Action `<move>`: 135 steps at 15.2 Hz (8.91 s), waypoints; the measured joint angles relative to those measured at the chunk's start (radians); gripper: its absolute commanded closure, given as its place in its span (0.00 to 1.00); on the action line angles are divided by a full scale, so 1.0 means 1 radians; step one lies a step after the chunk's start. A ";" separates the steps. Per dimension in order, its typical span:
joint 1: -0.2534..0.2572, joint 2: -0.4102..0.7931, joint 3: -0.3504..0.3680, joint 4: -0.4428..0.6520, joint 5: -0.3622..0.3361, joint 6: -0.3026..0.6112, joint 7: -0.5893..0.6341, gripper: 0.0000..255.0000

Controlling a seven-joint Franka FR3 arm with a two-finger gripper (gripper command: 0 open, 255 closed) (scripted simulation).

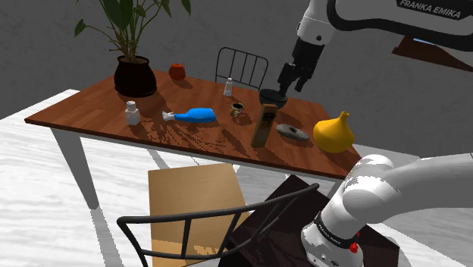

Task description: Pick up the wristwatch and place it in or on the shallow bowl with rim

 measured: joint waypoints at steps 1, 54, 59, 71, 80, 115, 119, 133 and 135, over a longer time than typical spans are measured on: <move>0.000 0.000 0.000 0.000 0.000 0.000 0.000 0.00; -0.177 1.129 -0.104 0.579 0.112 0.474 0.353 1.00; -0.177 1.121 -0.104 0.585 0.111 0.461 0.354 1.00; -0.177 1.083 -0.106 0.689 0.106 0.319 0.357 1.00; -0.177 1.071 -0.107 0.793 0.104 0.203 0.360 1.00; -0.496 1.289 -0.214 1.248 0.176 -0.044 -0.032 1.00; -0.488 1.270 -0.214 1.163 0.173 0.022 -0.033 1.00; -0.475 1.244 -0.214 1.005 0.170 0.156 -0.036 1.00; -0.475 1.244 -0.214 1.005 0.170 0.156 -0.036 0.00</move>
